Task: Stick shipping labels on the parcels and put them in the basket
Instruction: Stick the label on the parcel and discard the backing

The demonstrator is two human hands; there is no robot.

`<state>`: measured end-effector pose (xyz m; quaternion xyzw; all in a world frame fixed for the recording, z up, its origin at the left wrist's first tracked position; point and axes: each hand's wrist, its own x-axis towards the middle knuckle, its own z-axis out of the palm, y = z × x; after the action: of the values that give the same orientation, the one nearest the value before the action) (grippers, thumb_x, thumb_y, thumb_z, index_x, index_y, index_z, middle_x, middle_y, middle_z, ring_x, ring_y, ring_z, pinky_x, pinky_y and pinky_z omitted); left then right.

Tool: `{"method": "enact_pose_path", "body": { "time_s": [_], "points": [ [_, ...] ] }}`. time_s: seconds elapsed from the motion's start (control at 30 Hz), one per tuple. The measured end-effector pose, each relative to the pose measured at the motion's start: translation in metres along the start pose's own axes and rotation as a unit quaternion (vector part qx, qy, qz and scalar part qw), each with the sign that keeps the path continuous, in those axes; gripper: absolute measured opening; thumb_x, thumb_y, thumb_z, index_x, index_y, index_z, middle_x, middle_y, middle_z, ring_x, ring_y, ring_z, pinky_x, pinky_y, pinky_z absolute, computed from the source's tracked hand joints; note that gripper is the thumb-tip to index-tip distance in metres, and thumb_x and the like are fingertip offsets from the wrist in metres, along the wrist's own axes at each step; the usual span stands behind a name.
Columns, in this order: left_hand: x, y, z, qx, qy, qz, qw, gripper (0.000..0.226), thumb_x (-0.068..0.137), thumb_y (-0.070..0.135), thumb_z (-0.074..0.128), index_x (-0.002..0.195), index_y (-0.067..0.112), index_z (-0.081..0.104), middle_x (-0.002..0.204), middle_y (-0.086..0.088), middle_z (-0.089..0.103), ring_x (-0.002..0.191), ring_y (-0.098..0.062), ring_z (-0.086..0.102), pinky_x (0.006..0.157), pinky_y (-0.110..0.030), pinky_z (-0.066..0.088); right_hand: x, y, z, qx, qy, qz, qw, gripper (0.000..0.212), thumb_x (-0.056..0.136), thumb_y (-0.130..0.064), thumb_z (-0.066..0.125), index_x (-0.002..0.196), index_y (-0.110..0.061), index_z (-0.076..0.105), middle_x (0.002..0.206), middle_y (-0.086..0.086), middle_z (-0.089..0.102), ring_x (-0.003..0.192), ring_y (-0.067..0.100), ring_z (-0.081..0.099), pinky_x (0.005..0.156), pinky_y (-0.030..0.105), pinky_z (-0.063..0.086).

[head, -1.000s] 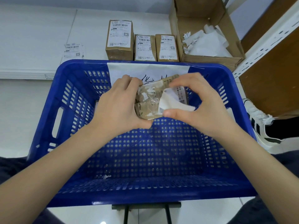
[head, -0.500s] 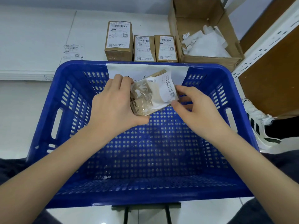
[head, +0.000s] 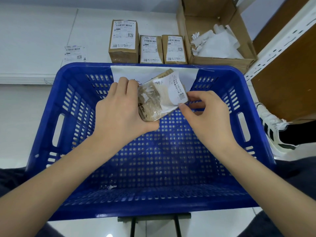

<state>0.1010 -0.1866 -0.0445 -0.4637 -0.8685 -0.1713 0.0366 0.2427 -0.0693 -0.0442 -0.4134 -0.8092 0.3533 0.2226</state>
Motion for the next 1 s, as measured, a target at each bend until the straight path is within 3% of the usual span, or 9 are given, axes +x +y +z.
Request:
{"method": "enact_pose_path", "body": {
  "time_s": [0.17, 0.37, 0.5, 0.67, 0.77, 1.0],
  "points": [
    [-0.001, 0.001, -0.001, 0.001, 0.001, -0.001, 1.000, 0.078, 0.047, 0.057, 0.067, 0.102, 0.004, 0.054, 0.097, -0.008, 0.054, 0.089, -0.029, 0.055, 0.053, -0.031, 0.034, 0.003, 0.001, 0.001, 0.019, 0.011, 0.040, 0.999, 0.015, 0.086, -0.027, 0.070, 0.095, -0.025, 0.059, 0.099, -0.007, 0.064, 0.079, -0.004, 0.061, 0.069, 0.010, 0.048],
    [-0.002, 0.000, 0.000, 0.006, 0.013, 0.011, 1.000, 0.076, 0.045, 0.056, 0.070, 0.098, 0.003, 0.056, 0.092, -0.010, 0.055, 0.084, -0.031, 0.057, 0.049, -0.031, 0.039, 0.005, 0.004, 0.003, 0.048, 0.000, 0.081, 0.996, 0.017, 0.084, -0.028, 0.072, 0.096, -0.018, 0.065, 0.092, -0.008, 0.066, 0.075, -0.004, 0.060, 0.064, 0.006, 0.046],
    [-0.002, 0.000, 0.000, 0.010, 0.020, 0.020, 1.000, 0.075, 0.047, 0.058, 0.065, 0.097, 0.003, 0.056, 0.091, -0.010, 0.056, 0.083, -0.031, 0.056, 0.049, -0.031, 0.039, 0.006, 0.005, 0.002, 0.073, -0.005, 0.104, 0.992, 0.020, 0.082, -0.029, 0.074, 0.095, -0.016, 0.068, 0.083, -0.011, 0.065, 0.073, 0.001, 0.061, 0.064, 0.009, 0.047],
    [-0.002, 0.001, 0.001, 0.014, 0.018, 0.023, 0.999, 0.076, 0.045, 0.057, 0.067, 0.096, 0.003, 0.056, 0.091, -0.011, 0.056, 0.083, -0.032, 0.057, 0.049, -0.031, 0.040, 0.011, 0.007, 0.003, 0.127, -0.017, 0.149, 0.981, 0.013, 0.079, -0.023, 0.077, 0.085, -0.016, 0.069, 0.083, 0.000, 0.069, 0.077, 0.014, 0.066, 0.073, 0.026, 0.055],
    [-0.002, 0.000, 0.001, 0.019, 0.014, 0.027, 0.999, 0.077, 0.044, 0.057, 0.068, 0.097, 0.003, 0.056, 0.091, -0.011, 0.056, 0.083, -0.032, 0.057, 0.049, -0.030, 0.039, 0.010, 0.006, 0.004, 0.130, -0.025, 0.144, 0.981, 0.007, 0.079, -0.020, 0.076, 0.079, -0.017, 0.069, 0.083, 0.000, 0.069, 0.077, 0.013, 0.064, 0.071, 0.022, 0.052],
    [-0.001, 0.000, 0.000, 0.022, 0.019, 0.023, 0.999, 0.077, 0.043, 0.054, 0.068, 0.098, 0.002, 0.055, 0.093, -0.012, 0.056, 0.084, -0.034, 0.056, 0.049, -0.033, 0.041, 0.009, 0.007, 0.002, 0.115, -0.013, 0.113, 0.987, 0.013, 0.081, -0.023, 0.075, 0.088, -0.018, 0.066, 0.080, -0.012, 0.063, 0.069, 0.001, 0.055, 0.061, 0.009, 0.047]
  ]
}}
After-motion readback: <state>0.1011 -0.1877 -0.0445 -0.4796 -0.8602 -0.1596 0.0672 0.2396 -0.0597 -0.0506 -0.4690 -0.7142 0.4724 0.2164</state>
